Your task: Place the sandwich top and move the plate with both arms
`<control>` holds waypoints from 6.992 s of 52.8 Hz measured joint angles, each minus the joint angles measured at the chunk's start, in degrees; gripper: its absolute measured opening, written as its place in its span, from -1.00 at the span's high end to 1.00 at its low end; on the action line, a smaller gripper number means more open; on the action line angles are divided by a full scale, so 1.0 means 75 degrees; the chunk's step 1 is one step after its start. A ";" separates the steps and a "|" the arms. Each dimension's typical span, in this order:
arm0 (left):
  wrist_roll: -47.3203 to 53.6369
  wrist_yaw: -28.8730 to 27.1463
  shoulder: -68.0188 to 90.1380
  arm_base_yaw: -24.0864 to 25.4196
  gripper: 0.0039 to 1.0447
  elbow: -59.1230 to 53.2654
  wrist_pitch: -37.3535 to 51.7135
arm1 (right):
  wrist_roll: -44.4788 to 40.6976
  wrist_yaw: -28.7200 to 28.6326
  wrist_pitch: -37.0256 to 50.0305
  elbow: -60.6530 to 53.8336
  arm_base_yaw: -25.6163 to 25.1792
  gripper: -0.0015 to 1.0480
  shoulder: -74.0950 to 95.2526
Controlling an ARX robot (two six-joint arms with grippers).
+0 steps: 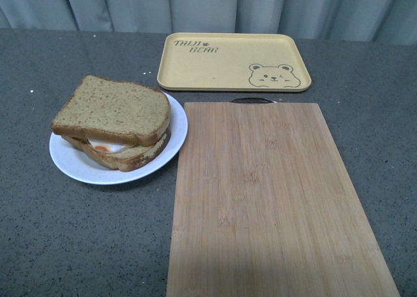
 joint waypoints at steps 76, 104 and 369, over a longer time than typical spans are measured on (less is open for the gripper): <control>-0.6283 0.1472 1.1301 -0.1128 -0.88 0.2460 0.3707 | -0.0012 -0.0006 -0.1466 0.0006 -0.0003 -0.82 -0.1411; -0.8384 0.1230 1.3997 -0.1227 -0.88 0.3555 0.4412 | -0.0012 -0.0006 -0.1466 0.0006 -0.0003 -0.82 -0.1411; -0.0012 0.0000 0.4523 -0.0003 0.93 0.0003 0.4447 | -0.0012 -0.0006 -0.1466 0.0006 -0.0003 -0.82 -0.1411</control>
